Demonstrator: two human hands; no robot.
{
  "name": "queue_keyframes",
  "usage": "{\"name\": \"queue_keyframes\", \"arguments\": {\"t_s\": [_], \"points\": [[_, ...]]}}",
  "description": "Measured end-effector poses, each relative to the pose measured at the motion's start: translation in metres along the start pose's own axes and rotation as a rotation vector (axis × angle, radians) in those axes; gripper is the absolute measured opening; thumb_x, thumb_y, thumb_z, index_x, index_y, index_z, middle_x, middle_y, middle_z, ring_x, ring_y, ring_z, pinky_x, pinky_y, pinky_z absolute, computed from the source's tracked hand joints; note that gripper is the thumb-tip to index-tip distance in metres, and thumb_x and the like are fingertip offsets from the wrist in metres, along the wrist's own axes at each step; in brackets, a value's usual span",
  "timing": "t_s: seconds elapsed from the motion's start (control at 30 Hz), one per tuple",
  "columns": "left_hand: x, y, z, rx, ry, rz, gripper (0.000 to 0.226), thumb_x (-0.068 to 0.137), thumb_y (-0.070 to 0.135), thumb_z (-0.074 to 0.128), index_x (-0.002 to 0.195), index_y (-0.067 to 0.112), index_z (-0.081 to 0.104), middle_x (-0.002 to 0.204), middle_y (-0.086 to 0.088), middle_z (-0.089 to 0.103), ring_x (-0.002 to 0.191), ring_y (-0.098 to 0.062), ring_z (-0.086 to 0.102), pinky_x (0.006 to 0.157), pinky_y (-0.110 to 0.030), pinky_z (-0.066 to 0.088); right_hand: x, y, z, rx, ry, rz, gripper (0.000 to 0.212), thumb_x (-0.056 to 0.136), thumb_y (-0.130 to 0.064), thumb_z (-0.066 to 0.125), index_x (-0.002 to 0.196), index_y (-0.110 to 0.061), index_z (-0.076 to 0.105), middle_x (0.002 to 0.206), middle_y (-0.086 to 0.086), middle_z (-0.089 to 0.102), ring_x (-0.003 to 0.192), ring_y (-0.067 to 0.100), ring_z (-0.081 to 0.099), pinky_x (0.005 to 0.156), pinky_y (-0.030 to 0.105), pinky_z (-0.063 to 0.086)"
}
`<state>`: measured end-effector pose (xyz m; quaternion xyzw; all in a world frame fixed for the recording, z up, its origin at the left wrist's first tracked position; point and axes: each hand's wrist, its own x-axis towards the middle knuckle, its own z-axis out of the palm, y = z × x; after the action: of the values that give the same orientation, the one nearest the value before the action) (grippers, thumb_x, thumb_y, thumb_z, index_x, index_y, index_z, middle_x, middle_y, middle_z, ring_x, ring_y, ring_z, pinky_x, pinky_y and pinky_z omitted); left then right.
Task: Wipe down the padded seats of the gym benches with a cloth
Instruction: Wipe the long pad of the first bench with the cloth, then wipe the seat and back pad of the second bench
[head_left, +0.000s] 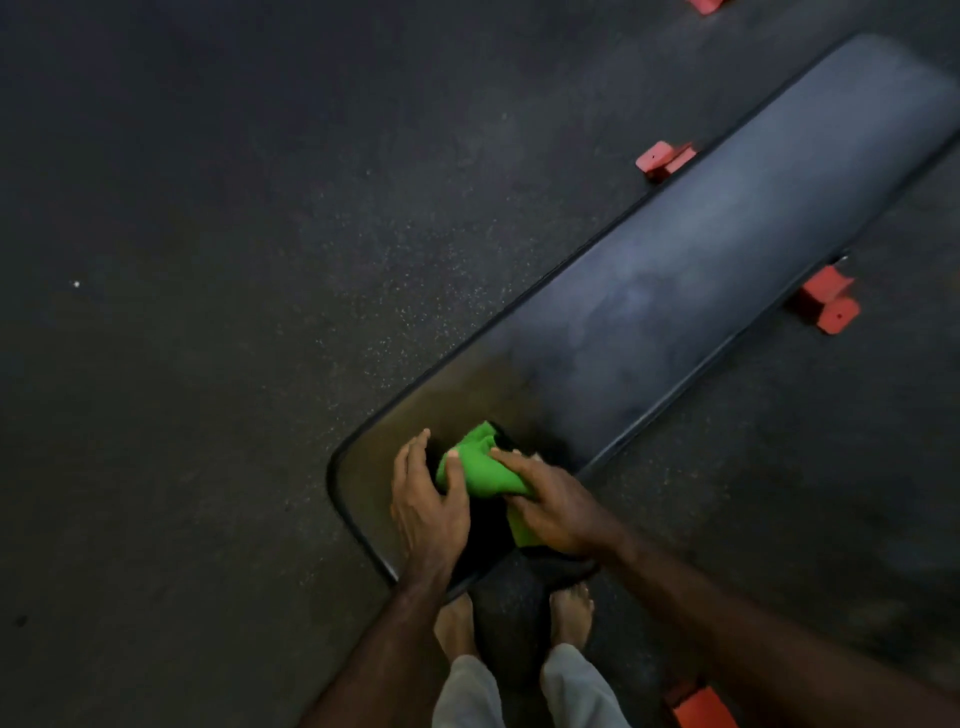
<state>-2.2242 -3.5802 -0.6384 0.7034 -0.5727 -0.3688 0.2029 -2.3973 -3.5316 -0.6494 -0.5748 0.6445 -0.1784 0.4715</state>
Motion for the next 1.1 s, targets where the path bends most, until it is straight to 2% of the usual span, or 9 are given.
{"name": "queue_keyframes", "arguments": {"t_s": [0.07,0.1,0.2,0.3,0.4,0.6,0.77,0.87,1.1], "points": [[-0.017,0.027,-0.01,-0.071,-0.058,0.033,0.046,0.103,0.038,0.056,0.143,0.015,0.057,0.138,-0.001,0.06,0.126,-0.014,0.055,0.104,-0.027,0.041,-0.025,-0.017,-0.017,0.14,0.067,0.141,0.062,0.095,-0.009,0.064,0.152,-0.026,0.047,0.142,-0.008,0.055,0.126,-0.001,0.049,0.099,-0.002,0.029],[-0.026,0.05,-0.016,-0.088,-0.099,0.038,0.044,0.104,0.036,0.055,0.143,0.017,0.057,0.138,0.002,0.06,0.126,-0.012,0.055,0.105,-0.027,0.041,-0.04,-0.027,-0.029,0.209,0.118,0.186,0.062,0.094,-0.008,0.065,0.151,-0.028,0.049,0.139,-0.01,0.056,0.122,-0.004,0.049,0.096,-0.002,0.032],[-0.047,0.11,-0.028,-0.154,-0.227,-0.027,0.04,0.105,0.04,0.053,0.139,0.021,0.06,0.135,0.005,0.062,0.124,-0.013,0.057,0.107,-0.031,0.043,-0.077,-0.058,-0.066,0.323,0.244,0.227,0.061,0.09,-0.014,0.068,0.146,-0.031,0.055,0.141,-0.008,0.061,0.126,0.002,0.055,0.11,0.024,0.044],[-0.075,0.182,-0.042,-0.274,-0.381,-0.159,0.042,0.095,0.048,0.065,0.126,0.021,0.068,0.122,-0.002,0.071,0.114,-0.019,0.066,0.099,-0.038,0.053,-0.122,-0.097,-0.107,0.4,0.337,0.307,0.058,0.087,-0.014,0.069,0.141,-0.033,0.061,0.133,-0.011,0.066,0.119,0.0,0.059,0.1,0.018,0.045],[-0.109,0.241,-0.052,-0.452,-0.471,-0.207,0.053,0.077,0.05,0.077,0.119,0.019,0.073,0.111,-0.002,0.077,0.102,-0.015,0.073,0.078,-0.03,0.06,-0.164,-0.13,-0.142,0.449,0.421,0.286,0.063,0.077,-0.033,0.067,0.137,-0.045,0.058,0.126,-0.013,0.071,0.117,0.007,0.065,0.099,0.031,0.052],[-0.171,0.315,-0.081,-0.562,-0.495,-0.172,0.016,0.089,0.021,0.077,0.105,0.017,0.077,0.098,0.0,0.08,0.099,-0.023,0.075,0.092,-0.047,0.06,-0.235,-0.167,-0.197,0.575,0.6,0.21,0.074,0.068,-0.041,0.082,0.137,-0.021,0.065,0.13,-0.006,0.07,0.121,0.006,0.064,0.105,0.031,0.051],[-0.214,0.377,-0.103,-0.645,-0.6,-0.049,0.048,0.067,0.044,0.082,0.105,0.015,0.078,0.1,-0.006,0.08,0.099,-0.028,0.075,0.091,-0.046,0.059,-0.292,-0.197,-0.243,0.775,1.025,0.211,0.03,0.086,-0.01,0.078,0.116,-0.008,0.073,0.114,0.004,0.076,0.107,0.013,0.069,0.092,0.017,0.051],[-0.228,0.416,-0.106,-0.628,-0.686,0.018,0.054,0.062,0.049,0.082,0.099,0.01,0.078,0.096,-0.007,0.08,0.093,-0.025,0.076,0.084,-0.04,0.06,-0.316,-0.212,-0.259,0.839,1.173,0.227,0.021,0.095,-0.011,0.07,0.116,-0.01,0.074,0.106,-0.002,0.076,0.091,-0.002,0.067,0.08,0.009,0.049],[-0.268,0.467,-0.127,-0.568,-0.994,0.231,0.021,0.093,0.021,0.073,0.105,0.005,0.075,0.095,-0.011,0.079,0.087,-0.023,0.074,0.08,-0.036,0.059,-0.378,-0.261,-0.26,1.059,1.373,0.243,0.02,0.101,-0.027,0.063,0.104,-0.014,0.077,0.098,0.002,0.079,0.086,0.011,0.071,0.068,0.02,0.055]]}}
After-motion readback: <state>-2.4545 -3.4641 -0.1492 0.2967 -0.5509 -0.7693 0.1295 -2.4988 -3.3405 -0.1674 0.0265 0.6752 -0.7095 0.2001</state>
